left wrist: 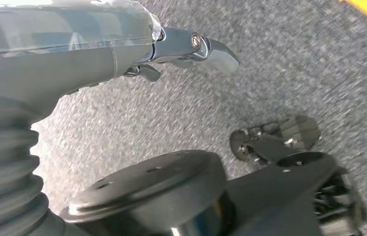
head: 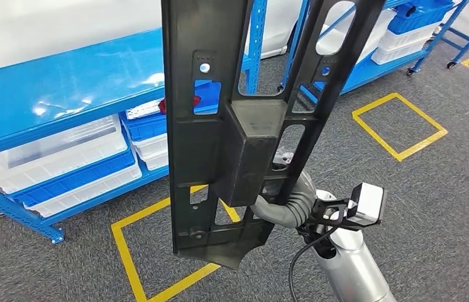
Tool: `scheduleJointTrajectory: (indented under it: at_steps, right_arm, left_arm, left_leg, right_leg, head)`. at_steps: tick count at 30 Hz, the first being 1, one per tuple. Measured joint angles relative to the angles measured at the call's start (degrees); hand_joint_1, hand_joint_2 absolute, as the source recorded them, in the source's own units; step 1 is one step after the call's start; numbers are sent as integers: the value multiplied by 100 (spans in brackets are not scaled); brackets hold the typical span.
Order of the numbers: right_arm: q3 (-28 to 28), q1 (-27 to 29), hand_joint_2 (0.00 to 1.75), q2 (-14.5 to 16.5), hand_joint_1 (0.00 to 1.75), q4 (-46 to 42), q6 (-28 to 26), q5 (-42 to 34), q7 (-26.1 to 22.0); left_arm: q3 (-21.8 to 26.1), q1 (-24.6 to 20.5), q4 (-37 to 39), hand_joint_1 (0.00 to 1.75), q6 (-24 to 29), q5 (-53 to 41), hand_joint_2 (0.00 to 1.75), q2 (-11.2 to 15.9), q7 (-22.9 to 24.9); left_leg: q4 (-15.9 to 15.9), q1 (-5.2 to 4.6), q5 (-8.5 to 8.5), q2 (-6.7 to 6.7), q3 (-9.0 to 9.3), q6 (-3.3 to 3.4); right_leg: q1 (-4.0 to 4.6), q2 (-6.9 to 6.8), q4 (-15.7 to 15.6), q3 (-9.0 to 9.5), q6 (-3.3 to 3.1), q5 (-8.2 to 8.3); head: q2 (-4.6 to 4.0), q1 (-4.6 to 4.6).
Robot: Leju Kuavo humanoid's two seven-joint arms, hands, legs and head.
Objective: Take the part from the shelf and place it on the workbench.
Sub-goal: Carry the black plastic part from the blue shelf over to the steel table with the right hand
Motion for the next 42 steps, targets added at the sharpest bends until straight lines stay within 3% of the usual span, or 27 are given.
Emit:
scheduleJointTrajectory:
  at_steps: [1,3,4,5,6,8,10,11,13,15,18,19,20,21,22,24,26,28,29,31,33,35,36,37,39,40,42]
  right_arm:
    - [3,-9,175,-1,171,2,1,-1,-1]
    - [10,-14,175,-4,171,13,1,0,0]
    - [11,-8,175,-7,171,22,1,0,1]
    - [11,-5,175,-11,171,31,1,0,1]
    - [11,-4,175,-14,171,36,1,0,2]
    - [11,-13,175,-16,171,38,-1,0,2]
    - [13,-31,175,-16,171,38,0,-1,1]
    - [13,-36,175,-18,171,38,-1,-2,1]
    - [14,-35,175,-23,171,38,-2,-5,1]
    - [14,-45,175,-26,171,37,-12,-15,2]
    - [14,-47,175,-30,171,37,-39,-34,10]
    - [15,-38,175,-32,171,38,-44,-37,14]
    - [15,-31,175,-35,171,38,-47,-39,17]
    - [16,-27,175,-37,171,38,-49,-42,18]
    - [16,-28,175,-37,171,37,-49,-44,17]
    - [17,-38,175,-38,171,36,-52,-49,17]
    - [20,-48,175,-40,171,34,-62,-56,21]
    - [21,-50,175,-47,171,28,-68,-67,25]
    - [20,-46,175,-53,171,22,-69,-74,23]
    - [17,-49,175,-70,171,5,-66,-89,17]
    - [16,-44,175,-80,171,-7,-55,-97,8]
    - [16,-18,175,-87,171,-9,-36,-98,3]
    - [16,-5,175,-93,171,-10,-29,-98,2]
    - [15,5,175,-100,171,-13,-24,-98,0]
    - [12,11,175,-110,171,-34,-22,-98,-5]
    - [10,9,175,-113,171,-47,-22,-98,-9]
    - [9,12,175,-124,171,-67,-21,-101,-16]
  left_arm:
    - [1,4,0,0,-2,1,175,-2,-1]
    - [3,14,0,0,-4,2,175,-2,-1]
    - [5,17,0,0,-5,2,175,-2,-1]
    - [6,16,0,0,-5,1,175,-2,-1]
    - [7,15,0,0,-5,1,175,-3,-1]
    - [7,12,1,0,-5,0,175,-5,-1]
    - [7,9,1,0,-6,0,175,-5,1]
    - [7,9,1,0,-7,-1,175,-5,1]
    - [5,1,2,0,-9,-7,175,-5,2]
    - [1,-12,1,0,-10,-22,175,-7,0]
    - [-1,-30,2,0,-20,-36,175,-8,-19]
    - [-1,-44,2,0,-23,-38,175,-8,-24]
    - [-1,-59,2,0,-25,-43,175,-8,-27]
    - [-2,-70,2,0,-23,-48,175,-8,-24]
    - [-2,-75,2,0,-21,-52,175,-8,-20]
    - [-2,-63,2,0,-15,-55,175,-4,-10]
    - [-2,-52,2,0,-10,-54,175,1,-3]
    - [-2,-53,2,0,-8,-47,175,0,-4]
    - [-2,-55,2,0,-7,-43,175,-2,-7]
    - [-2,-61,2,0,-1,-29,175,-5,-14]
    - [-1,-54,2,0,7,-20,175,-5,-15]
    - [1,-44,2,0,8,-18,175,-4,-12]
    - [2,-44,2,0,9,-16,175,-4,-11]
    - [2,-48,2,0,9,-13,175,-5,-11]
    - [2,-54,2,0,10,-7,175,-10,-12]
    - [3,-55,2,0,11,-6,175,-13,-13]
    - [4,-55,2,0,15,-3,175,-18,-13]
  left_leg:
    - [-9,-2,5,58,5,22]
    - [-7,-13,-1,167,0,41]
    - [-5,-16,-6,221,-2,42]
    - [-2,-17,-11,273,-1,39]
    - [-1,-17,-18,320,6,32]
    - [3,-28,-44,399,32,-1]
    - [10,-56,-71,462,50,-54]
    - [10,-69,-82,495,55,-83]
    - [5,-67,-106,552,68,-144]
    - [186,-52,-257,442,6,-194]
    - [1217,-44,-766,211,-469,-217]
    - [1547,-46,-858,191,-636,-218]
    - [1702,-46,-844,187,-726,-216]
    - [1629,-45,-716,185,-713,-209]
    - [1345,-43,-504,170,-602,-198]
    - [562,-31,-123,23,-280,-164]
    - [157,-28,-21,-118,-113,-129]
    - [112,-39,-22,-99,-101,-77]
    - [83,-39,-3,-59,-93,-39]
    - [27,-22,33,38,-69,30]
    - [14,-32,38,144,-65,61]
    - [17,-47,32,255,-70,67]
    - [18,-52,29,305,-68,65]
    - [18,-57,24,352,-60,61]
    - [19,-76,6,430,-37,36]
    - [21,-87,-5,463,-27,16]
    - [17,-102,-23,535,-13,-35]
  right_leg:
    - [-9,-124,300,-142,30,-163]
    - [-32,-224,1046,-510,80,-477]
    - [-44,-237,1288,-631,95,-537]
    - [-52,-247,1330,-654,102,-495]
    - [-55,-267,1147,-559,101,-357]
    - [-36,-414,362,-141,66,-8]
    - [12,-551,-197,141,-24,145]
    - [37,-567,-275,168,-70,130]
    - [38,-474,-296,157,-150,141]
    - [13,-391,-339,175,-229,163]
    - [11,-270,-351,186,-288,171]
    - [16,-222,-344,186,-291,169]
    - [19,-170,-336,186,-292,167]
    - [18,-113,-325,189,-290,163]
    - [15,-52,-311,193,-283,157]
    - [14,70,-265,184,-246,137]
    - [9,164,-233,135,-180,139]
    - [-9,238,-242,93,-98,167]
    - [-14,218,-226,81,-61,157]
    - [-10,34,62,-50,-2,-25]
    - [-19,-180,788,-397,46,-386]
    - [-39,-243,1343,-671,72,-555]
    - [-44,-258,1305,-648,69,-481]
    - [-43,-281,1055,-513,56,-326]
    - [0,-449,226,-59,-18,3]
    - [31,-530,-89,106,-63,91]
    - [86,-590,-309,202,-136,103]
  head:
    - [0,1]
    - [0,1]
    - [0,1]
    - [0,1]
    - [0,1]
    - [0,1]
    - [0,0]
    - [0,0]
    - [0,0]
    - [0,-1]
    - [0,-2]
    - [0,-1]
    - [0,-1]
    - [0,-1]
    - [0,-1]
    - [0,-1]
    - [0,-2]
    - [0,-2]
    - [0,-1]
    - [0,0]
    - [0,1]
    - [0,1]
    - [0,1]
    - [0,1]
    - [0,1]
    - [0,1]
    - [0,1]
